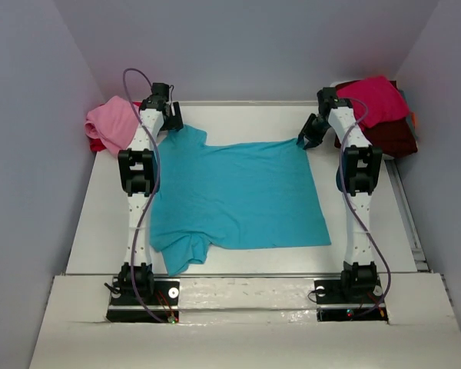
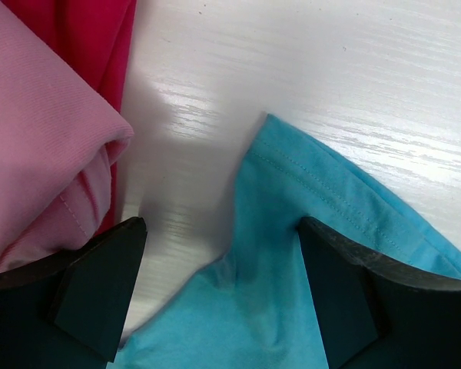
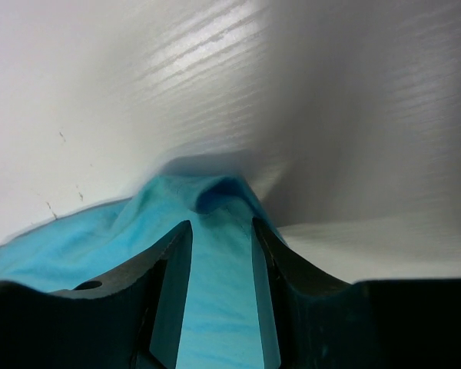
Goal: Fold and stack the t-shirts
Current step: Grap the side of the flattened tshirt furthest away from the robot with both arms
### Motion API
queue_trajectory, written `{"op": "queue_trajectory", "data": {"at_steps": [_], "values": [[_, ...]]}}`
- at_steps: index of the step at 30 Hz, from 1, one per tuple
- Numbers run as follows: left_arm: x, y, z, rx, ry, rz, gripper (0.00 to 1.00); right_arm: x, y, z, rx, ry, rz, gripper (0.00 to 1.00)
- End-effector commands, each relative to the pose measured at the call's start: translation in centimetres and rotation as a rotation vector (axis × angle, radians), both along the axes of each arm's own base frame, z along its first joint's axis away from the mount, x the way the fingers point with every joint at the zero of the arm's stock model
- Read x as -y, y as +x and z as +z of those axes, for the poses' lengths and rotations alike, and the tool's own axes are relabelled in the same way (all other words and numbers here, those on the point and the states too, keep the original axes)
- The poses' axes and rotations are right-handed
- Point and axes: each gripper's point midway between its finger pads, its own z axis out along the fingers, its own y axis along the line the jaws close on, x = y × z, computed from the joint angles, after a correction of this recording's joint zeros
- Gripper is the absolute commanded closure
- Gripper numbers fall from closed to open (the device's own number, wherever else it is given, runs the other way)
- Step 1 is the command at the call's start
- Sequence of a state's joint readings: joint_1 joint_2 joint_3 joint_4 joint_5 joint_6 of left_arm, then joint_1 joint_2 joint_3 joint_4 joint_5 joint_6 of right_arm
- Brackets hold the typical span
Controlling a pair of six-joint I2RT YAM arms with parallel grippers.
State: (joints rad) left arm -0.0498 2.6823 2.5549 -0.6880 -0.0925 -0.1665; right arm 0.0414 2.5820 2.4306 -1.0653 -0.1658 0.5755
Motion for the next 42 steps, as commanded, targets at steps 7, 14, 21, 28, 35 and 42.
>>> {"op": "queue_trajectory", "data": {"at_steps": [7,14,21,28,35,42], "values": [[-1.5,0.0,2.1,0.026,0.006,0.031,0.06,0.0,1.0,-0.4,0.02,0.013,0.011,0.56],[-1.0,1.3,3.4,0.092,-0.018,0.018,0.05,1.6,1.5,-1.1,0.022,0.017,-0.018,0.56],[-0.4,2.8,5.4,0.178,-0.084,0.006,0.02,2.8,2.4,-1.6,0.039,0.042,-0.045,0.56],[0.4,3.5,6.8,0.233,-0.133,0.003,0.02,2.8,3.3,-0.9,0.08,0.072,-0.043,0.55],[0.0,3.7,8.2,0.268,-0.171,-0.011,0.03,2.9,3.2,0.4,0.112,0.063,-0.032,0.55],[1.2,3.3,8.5,0.267,-0.264,-0.051,0.06,3.1,2.9,1.0,0.117,0.053,-0.034,0.55]]}}
